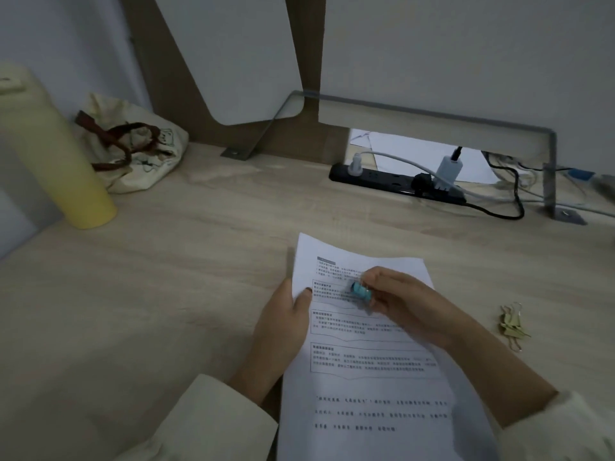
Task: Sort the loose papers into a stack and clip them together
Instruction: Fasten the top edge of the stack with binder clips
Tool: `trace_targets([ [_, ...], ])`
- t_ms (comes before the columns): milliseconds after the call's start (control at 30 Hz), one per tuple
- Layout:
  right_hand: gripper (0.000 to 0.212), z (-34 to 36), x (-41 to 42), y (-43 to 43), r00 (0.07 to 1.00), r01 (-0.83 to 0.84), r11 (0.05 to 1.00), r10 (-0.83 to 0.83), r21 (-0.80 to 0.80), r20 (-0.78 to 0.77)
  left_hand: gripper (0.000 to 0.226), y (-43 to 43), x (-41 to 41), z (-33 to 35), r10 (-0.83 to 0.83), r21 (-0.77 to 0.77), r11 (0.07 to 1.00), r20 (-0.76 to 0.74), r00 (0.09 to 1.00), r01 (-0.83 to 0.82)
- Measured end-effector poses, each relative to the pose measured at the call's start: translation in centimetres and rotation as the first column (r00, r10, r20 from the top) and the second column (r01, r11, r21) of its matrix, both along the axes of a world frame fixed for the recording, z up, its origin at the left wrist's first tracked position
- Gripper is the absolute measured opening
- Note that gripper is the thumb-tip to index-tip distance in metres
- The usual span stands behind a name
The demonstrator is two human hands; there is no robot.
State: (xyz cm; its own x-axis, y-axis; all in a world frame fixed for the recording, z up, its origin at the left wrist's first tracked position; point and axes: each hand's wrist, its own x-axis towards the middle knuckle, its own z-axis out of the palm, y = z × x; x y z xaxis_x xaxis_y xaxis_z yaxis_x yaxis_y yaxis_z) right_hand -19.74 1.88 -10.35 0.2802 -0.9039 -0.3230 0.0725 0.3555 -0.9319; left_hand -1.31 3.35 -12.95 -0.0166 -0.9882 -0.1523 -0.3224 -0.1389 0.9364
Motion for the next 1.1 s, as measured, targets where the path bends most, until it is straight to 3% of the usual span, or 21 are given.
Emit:
trace_targets([
  [133, 0.015, -0.8, -0.5, 0.2, 0.999, -0.012, 1.000, 0.013, -0.029, 0.045, 0.017, -0.7, 0.3, 0.1, -0.015, 0.074, 0.997, -0.080, 0.997, 0.021],
  [233, 0.015, -0.7, -0.3, 0.2, 0.999, -0.015, 0.999, 0.016, -0.045, 0.031, 0.021, -2.6, 0.5, 0.6, 0.038, 0.123, 0.992, -0.040, 0.998, -0.033],
  [400, 0.015, -0.6, -0.2, 0.3, 1.000, 0.001, 1.000, -0.001, -0.031, -0.003, 0.010, -5.3, 0.5, 0.4, 0.060, 0.025, 0.998, 0.011, 0.998, -0.061],
  [500, 0.012, 0.0, 0.1, 0.1, 0.998, -0.050, 0.999, 0.050, 0.001, -0.042, 0.019, -5.6, 0.2, -0.4, 0.067, -0.050, 0.997, 0.023, 0.997, -0.066],
  [667, 0.014, 1.9, 1.1, -2.2, 0.957, -0.113, 0.992, 0.096, -0.049, -0.274, 0.030, -5.5, 0.6, -1.0, 0.027, -0.119, 0.993, 0.049, 0.998, -0.021],
  [833, 0.010, 2.6, 2.9, -5.1, 0.919, -0.080, 0.991, 0.031, -0.110, -0.392, 0.024, -5.1, 0.7, -0.3, -0.075, -0.112, 0.992, -0.081, 0.994, 0.066],
  [900, 0.009, 2.2, 3.7, -5.6, 0.912, -0.085, 0.990, 0.032, -0.112, -0.410, 0.035, -5.3, 0.8, -0.4, -0.113, -0.133, 0.986, -0.098, 0.989, 0.100],
  [1033, 0.007, 1.8, 4.4, -6.2, 0.911, -0.101, 0.989, 0.047, -0.112, -0.410, 0.023, -5.4, 1.0, -0.8, -0.162, -0.181, 0.972, -0.049, 0.986, 0.151],
  [1100, 0.018, 1.8, 4.1, -6.6, 0.920, -0.108, 0.992, 0.076, -0.061, -0.385, 0.021, -5.5, 1.1, -1.0, -0.158, -0.193, 0.969, -0.012, 0.987, 0.153],
])
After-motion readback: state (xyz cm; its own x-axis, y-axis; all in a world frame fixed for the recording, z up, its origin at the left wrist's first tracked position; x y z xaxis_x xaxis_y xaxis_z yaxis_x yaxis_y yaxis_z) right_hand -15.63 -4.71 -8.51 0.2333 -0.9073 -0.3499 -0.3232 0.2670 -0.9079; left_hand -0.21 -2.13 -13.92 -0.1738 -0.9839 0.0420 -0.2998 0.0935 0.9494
